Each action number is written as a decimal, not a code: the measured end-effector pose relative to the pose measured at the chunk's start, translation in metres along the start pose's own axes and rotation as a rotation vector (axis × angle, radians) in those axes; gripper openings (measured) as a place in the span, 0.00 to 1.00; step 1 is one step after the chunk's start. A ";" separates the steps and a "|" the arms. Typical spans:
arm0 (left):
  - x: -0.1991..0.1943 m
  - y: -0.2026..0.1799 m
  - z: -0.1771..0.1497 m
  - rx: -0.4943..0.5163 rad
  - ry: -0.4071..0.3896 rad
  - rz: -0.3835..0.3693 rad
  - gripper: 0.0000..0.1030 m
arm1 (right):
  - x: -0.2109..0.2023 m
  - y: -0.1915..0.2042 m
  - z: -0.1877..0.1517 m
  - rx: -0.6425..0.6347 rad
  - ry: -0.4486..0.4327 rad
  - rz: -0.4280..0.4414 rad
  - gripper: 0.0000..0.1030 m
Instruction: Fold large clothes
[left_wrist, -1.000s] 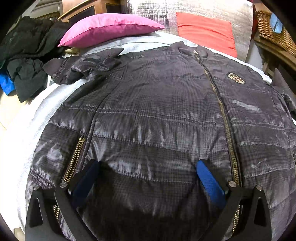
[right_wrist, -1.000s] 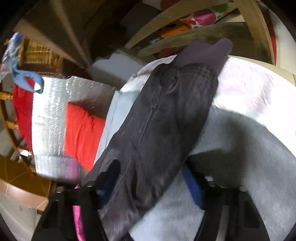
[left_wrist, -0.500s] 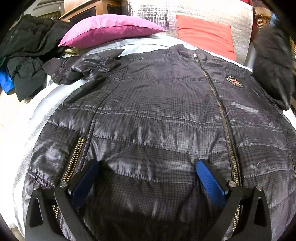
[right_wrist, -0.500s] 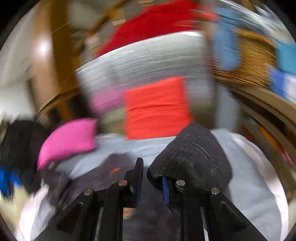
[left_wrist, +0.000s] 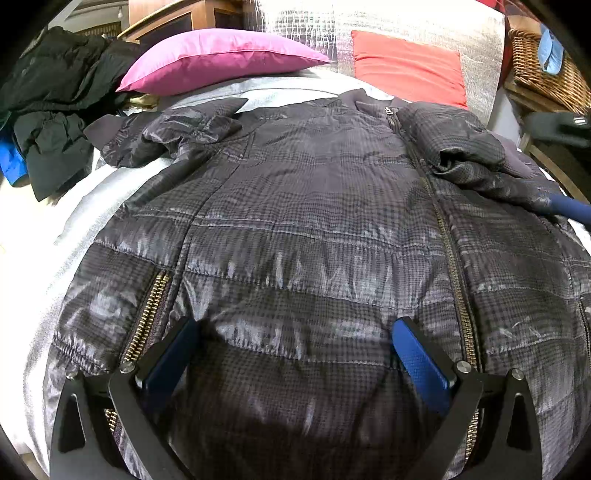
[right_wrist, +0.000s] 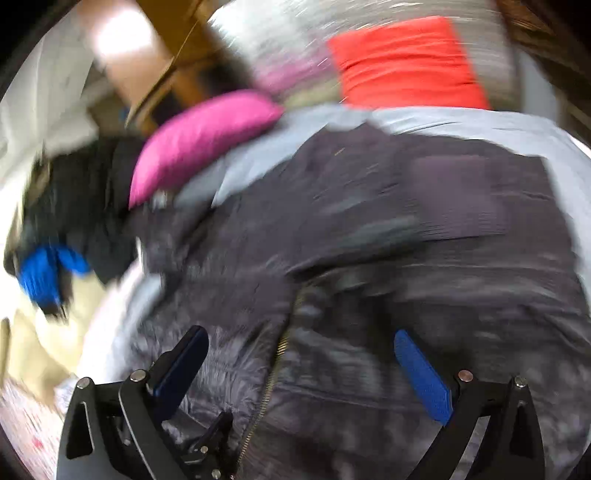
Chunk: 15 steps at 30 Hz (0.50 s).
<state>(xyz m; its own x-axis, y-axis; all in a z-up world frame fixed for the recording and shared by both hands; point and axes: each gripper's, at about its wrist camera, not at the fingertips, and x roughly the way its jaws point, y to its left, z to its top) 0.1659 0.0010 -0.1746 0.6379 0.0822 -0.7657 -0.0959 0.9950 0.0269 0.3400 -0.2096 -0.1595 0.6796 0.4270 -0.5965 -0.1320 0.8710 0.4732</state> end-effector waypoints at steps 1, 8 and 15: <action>0.000 0.000 0.000 0.000 0.000 0.000 1.00 | -0.013 -0.013 0.004 0.050 -0.044 0.004 0.99; -0.001 -0.003 0.000 0.006 0.002 0.008 1.00 | -0.056 -0.102 0.040 0.398 -0.237 0.169 0.99; -0.002 -0.004 0.003 0.009 0.030 0.014 1.00 | -0.017 -0.166 0.019 0.543 -0.257 0.263 0.99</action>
<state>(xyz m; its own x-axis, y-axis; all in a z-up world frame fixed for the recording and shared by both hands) 0.1675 -0.0026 -0.1711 0.6137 0.0948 -0.7839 -0.0977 0.9943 0.0438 0.3635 -0.3660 -0.2157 0.8341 0.4789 -0.2737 0.0197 0.4700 0.8825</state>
